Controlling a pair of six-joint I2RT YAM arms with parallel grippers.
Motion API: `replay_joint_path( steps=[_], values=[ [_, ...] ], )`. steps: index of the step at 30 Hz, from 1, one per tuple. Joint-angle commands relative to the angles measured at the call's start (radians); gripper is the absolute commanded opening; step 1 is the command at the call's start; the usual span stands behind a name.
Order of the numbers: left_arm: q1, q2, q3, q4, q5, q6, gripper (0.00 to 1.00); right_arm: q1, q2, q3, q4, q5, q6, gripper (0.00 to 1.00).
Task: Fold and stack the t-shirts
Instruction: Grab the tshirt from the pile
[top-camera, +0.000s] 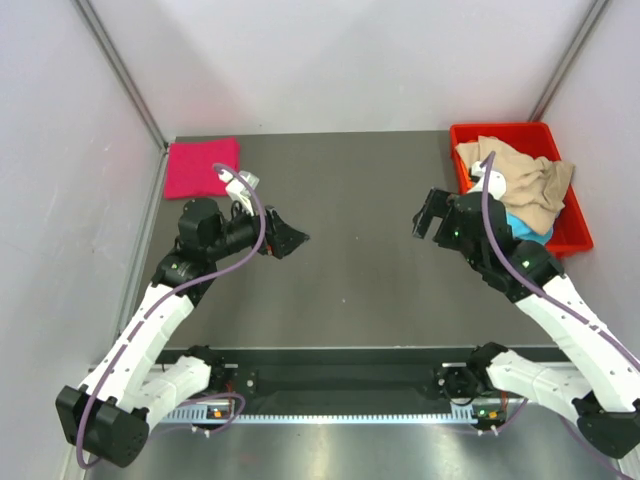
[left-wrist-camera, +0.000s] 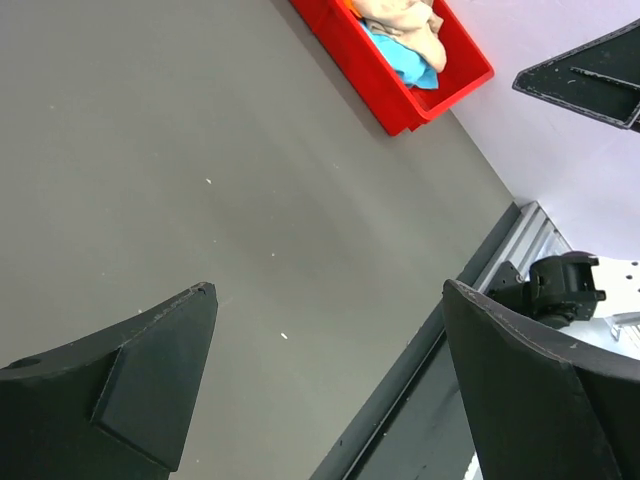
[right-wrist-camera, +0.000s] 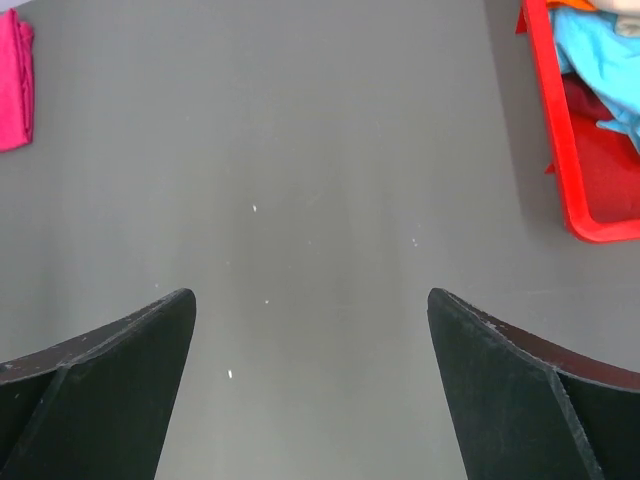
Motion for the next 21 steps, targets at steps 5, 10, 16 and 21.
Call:
replay_joint_path(
  steps=[5,10,16,21],
  values=[
    [0.002,-0.027,-0.007,0.045,-0.046,0.019,0.99,-0.016,0.100,0.083,0.067,0.233,-0.130,1.00],
    [0.002,-0.016,-0.007,0.049,-0.032,0.012,0.99,-0.231,0.221,0.158,0.182,0.306,-0.286,1.00],
    [0.002,-0.026,-0.013,0.055,-0.016,0.009,0.98,-0.560,0.319,0.186,0.294,0.052,-0.294,1.00],
    [0.002,-0.024,-0.013,0.051,-0.017,0.009,0.98,-0.703,0.437,0.221,0.305,-0.071,-0.287,1.00]
  ],
)
